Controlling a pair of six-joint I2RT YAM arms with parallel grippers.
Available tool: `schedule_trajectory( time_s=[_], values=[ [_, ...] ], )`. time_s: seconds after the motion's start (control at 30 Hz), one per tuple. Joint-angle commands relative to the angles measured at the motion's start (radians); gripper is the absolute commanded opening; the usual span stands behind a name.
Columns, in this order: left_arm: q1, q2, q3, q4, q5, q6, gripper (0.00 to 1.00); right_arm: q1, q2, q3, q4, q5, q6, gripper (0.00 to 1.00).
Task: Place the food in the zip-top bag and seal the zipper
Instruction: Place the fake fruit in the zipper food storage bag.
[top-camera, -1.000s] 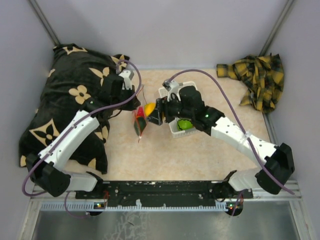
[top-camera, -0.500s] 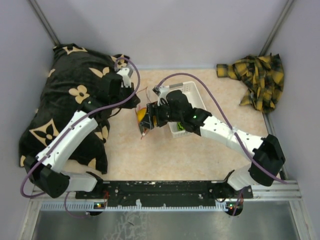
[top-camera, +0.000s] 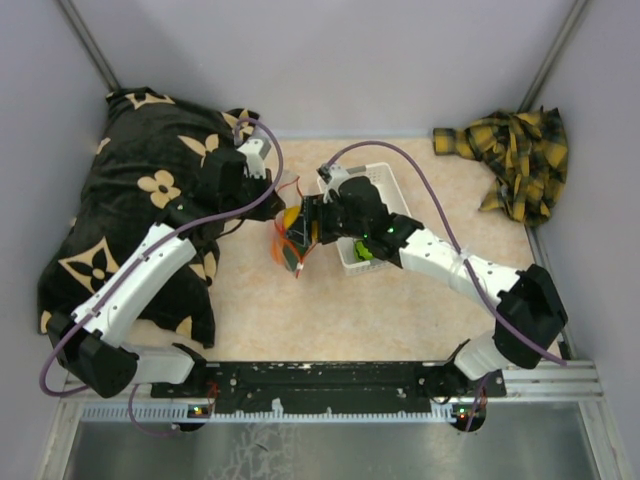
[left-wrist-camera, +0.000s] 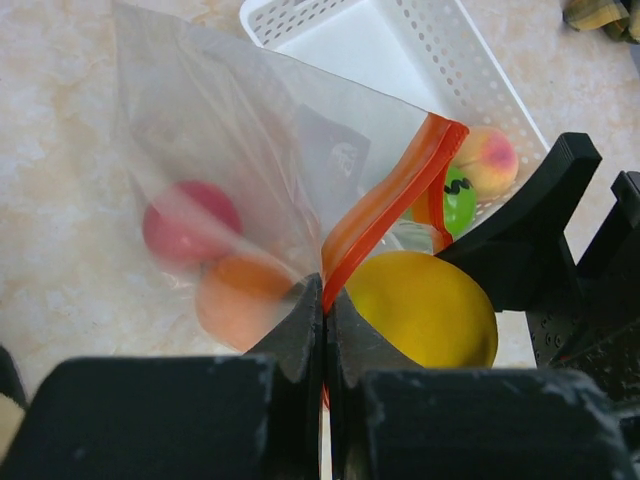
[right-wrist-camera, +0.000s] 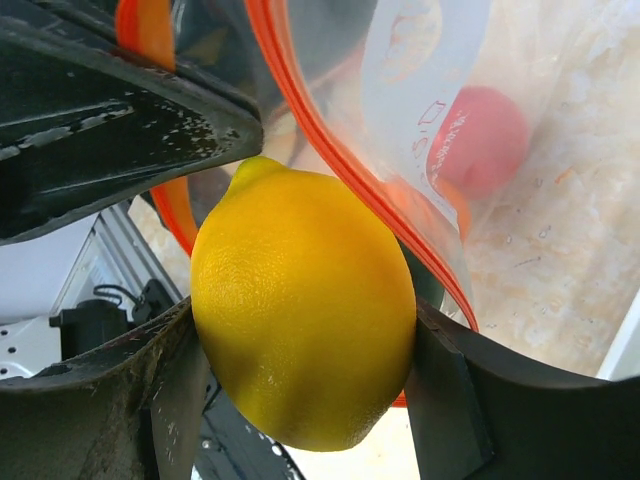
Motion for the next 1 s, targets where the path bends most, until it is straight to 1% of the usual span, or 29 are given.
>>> schedule_trajectory(
  time_s=[0.0, 0.23, 0.43, 0.77, 0.97],
  values=[
    [-0.007, -0.027, -0.008, 0.04, 0.056, 0.017, 0.0, 0.001, 0.002, -0.014, 0.096, 0.081, 0.018, 0.4],
    [-0.007, -0.034, -0.012, 0.047, 0.086, 0.019, 0.0, 0.0, 0.03, -0.024, 0.116, 0.144, 0.023, 0.4],
    [-0.007, -0.032, -0.014, 0.05, 0.12, 0.016, 0.0, 0.001, 0.06, -0.035, 0.136, 0.137, 0.016, 0.4],
    [-0.007, -0.042, -0.03, 0.065, 0.148, 0.022, 0.0, 0.002, 0.064, -0.058, 0.176, 0.13, -0.001, 0.4],
    [-0.007, -0.056, -0.03, 0.066, 0.177, 0.024, 0.0, 0.004, 0.046, -0.067, 0.179, 0.198, 0.015, 0.4]
  ],
)
